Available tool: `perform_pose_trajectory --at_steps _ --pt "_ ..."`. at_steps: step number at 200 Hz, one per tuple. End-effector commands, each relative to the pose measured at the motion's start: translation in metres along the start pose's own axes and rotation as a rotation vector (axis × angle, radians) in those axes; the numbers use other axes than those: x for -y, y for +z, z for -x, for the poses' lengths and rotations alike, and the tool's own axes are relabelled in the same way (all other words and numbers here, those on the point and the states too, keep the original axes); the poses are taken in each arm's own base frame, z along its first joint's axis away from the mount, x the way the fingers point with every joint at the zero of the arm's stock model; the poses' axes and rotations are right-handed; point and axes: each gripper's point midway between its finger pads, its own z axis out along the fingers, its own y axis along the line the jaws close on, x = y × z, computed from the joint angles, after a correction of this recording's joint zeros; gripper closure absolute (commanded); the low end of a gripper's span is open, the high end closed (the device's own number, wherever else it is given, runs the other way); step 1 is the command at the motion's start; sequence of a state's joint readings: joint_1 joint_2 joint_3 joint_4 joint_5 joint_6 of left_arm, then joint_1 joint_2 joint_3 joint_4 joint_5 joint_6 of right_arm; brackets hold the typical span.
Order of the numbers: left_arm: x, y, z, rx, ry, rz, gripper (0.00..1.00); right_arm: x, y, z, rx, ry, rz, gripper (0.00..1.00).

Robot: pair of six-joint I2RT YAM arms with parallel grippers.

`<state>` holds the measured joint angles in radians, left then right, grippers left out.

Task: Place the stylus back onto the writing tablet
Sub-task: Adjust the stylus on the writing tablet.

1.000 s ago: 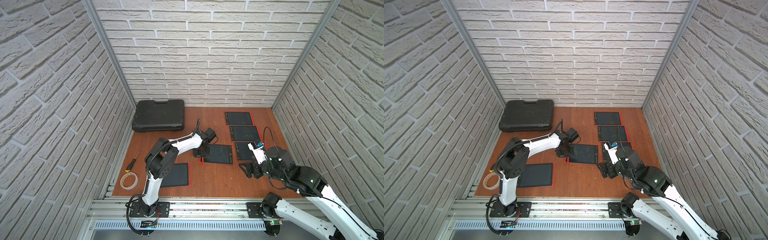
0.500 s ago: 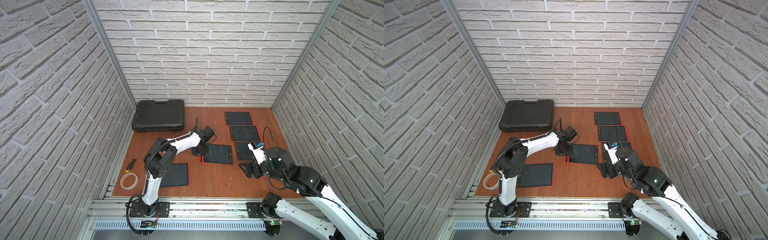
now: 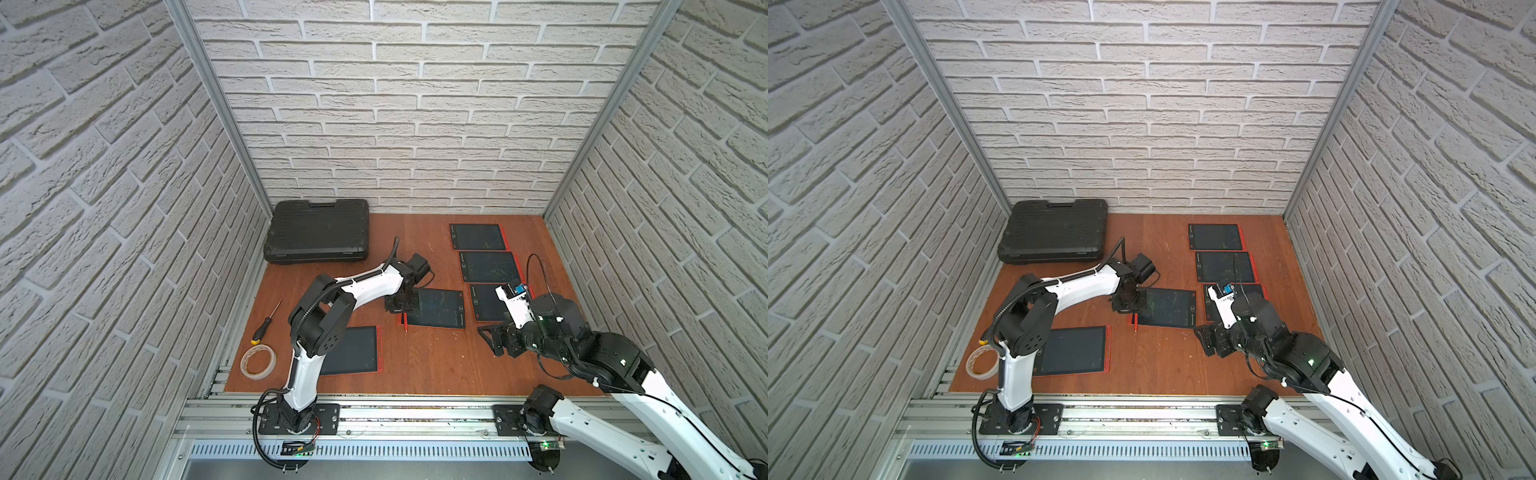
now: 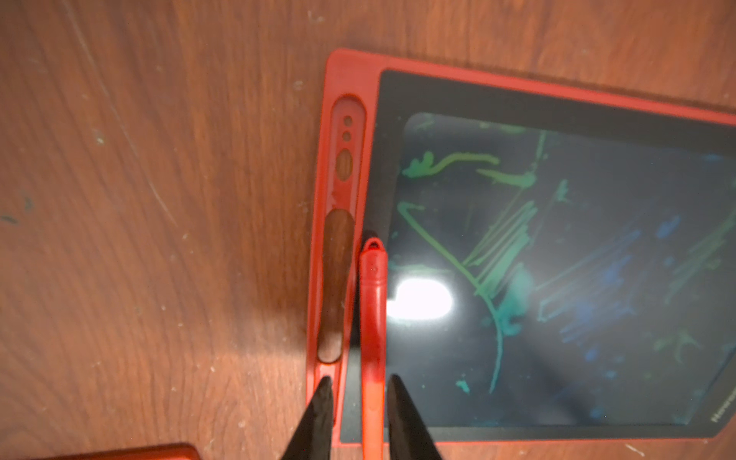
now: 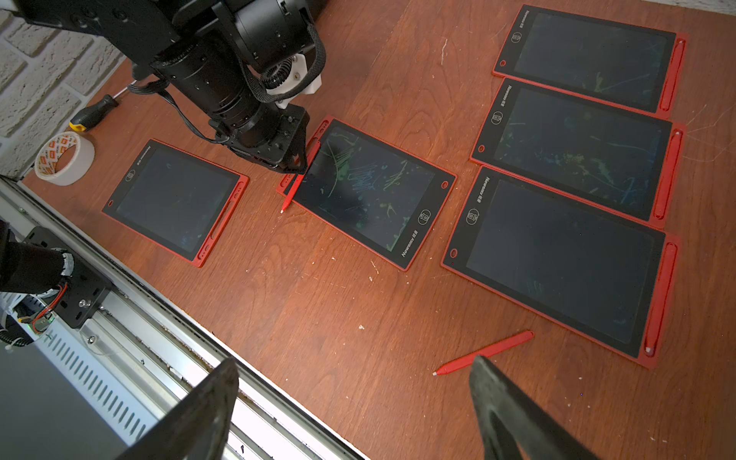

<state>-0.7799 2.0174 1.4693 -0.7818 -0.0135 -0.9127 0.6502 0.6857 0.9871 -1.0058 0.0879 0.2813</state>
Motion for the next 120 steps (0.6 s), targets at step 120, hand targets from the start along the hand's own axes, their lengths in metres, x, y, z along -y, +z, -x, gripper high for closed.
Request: perform_pose_trajectory --at_steps 120 --pt "0.015 0.013 -0.017 -0.046 0.001 -0.012 0.82 0.0 0.001 0.006 0.035 0.016 -0.001 0.1"
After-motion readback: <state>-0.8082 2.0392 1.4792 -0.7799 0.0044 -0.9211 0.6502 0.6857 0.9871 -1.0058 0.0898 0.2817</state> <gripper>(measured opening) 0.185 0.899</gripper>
